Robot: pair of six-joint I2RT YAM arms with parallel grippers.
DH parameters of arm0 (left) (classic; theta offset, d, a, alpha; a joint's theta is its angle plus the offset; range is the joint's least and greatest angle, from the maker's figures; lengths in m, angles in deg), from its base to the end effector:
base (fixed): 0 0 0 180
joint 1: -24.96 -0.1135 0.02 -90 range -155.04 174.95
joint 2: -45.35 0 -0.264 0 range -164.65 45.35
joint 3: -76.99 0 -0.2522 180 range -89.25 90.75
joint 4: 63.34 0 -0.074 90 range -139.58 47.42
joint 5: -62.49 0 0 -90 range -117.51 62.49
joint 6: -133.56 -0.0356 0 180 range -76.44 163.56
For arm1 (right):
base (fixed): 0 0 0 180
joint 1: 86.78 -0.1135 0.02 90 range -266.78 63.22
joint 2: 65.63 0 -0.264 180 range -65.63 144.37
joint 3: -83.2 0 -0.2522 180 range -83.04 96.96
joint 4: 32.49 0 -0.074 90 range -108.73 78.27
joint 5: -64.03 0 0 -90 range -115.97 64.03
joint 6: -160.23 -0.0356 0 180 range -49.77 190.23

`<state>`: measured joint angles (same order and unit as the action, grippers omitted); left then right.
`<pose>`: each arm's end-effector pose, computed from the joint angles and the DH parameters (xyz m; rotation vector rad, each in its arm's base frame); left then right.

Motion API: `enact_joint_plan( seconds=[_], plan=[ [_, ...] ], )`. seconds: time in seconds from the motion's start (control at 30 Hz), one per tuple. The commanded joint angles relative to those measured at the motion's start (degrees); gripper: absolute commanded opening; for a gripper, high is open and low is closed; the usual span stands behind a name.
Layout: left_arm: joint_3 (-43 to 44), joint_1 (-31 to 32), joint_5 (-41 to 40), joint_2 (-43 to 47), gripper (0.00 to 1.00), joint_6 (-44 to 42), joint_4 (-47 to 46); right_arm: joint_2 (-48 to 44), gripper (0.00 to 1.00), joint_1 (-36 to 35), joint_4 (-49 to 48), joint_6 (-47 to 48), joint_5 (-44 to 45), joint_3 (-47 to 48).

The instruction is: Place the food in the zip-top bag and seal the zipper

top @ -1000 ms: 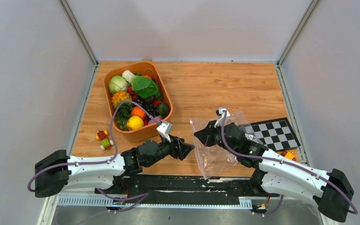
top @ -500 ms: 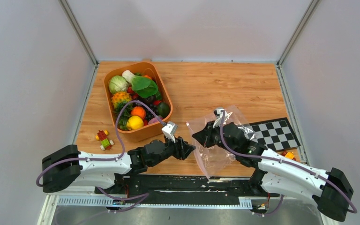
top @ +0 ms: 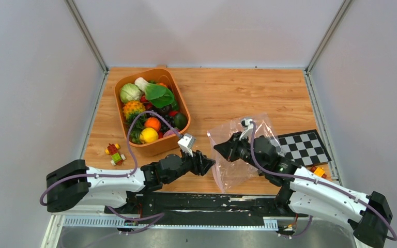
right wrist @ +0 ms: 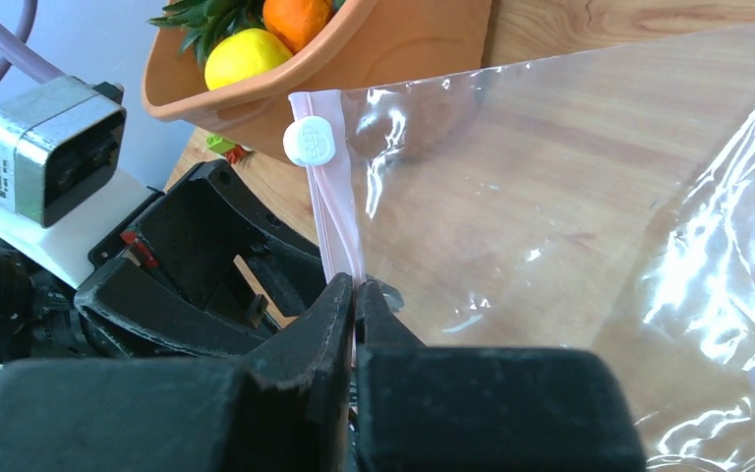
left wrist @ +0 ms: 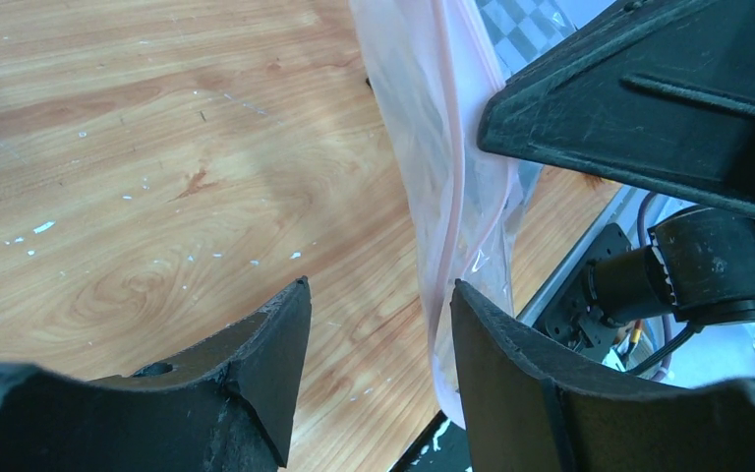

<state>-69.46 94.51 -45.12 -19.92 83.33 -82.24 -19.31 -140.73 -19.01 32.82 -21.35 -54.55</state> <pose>0.0902 -0.2111 0.1967 0.2621 1.9028 -1.0701 0.1163 0.1549 0.2535 -0.2299 1.9935 0.9947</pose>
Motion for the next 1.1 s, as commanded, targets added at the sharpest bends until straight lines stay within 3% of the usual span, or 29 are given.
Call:
enact_joint_plan(
  seconds=[0.0, 0.43, 0.73, 1.0, 1.07],
  plan=[
    [0.5, 0.3, -1.4, 0.9, 0.62, -0.3, -2.1, -1.2, 0.00, -0.1, -2.0, 0.1, 0.6, -0.3],
    [-2.0, 0.3, -4.3, 4.6, 0.68, -2.2, -1.8, -0.1, 0.00, 0.0, 0.0, 2.6, 1.3, 0.7],
    [1.1, 0.3, -0.6, -3.2, 0.66, -1.9, -3.8, 2.2, 0.00, 0.0, -2.0, 1.8, -1.2, 1.5],
    [1.2, 0.3, -1.4, -5.3, 0.53, -2.2, -4.2, 0.4, 0.00, 0.0, -3.2, 0.6, 0.8, 0.5],
    [0.9, 0.3, -1.6, -5.8, 0.38, -2.5, -5.5, 0.0, 0.00, 0.0, -2.6, 1.8, 1.1, 0.5]
  ],
)
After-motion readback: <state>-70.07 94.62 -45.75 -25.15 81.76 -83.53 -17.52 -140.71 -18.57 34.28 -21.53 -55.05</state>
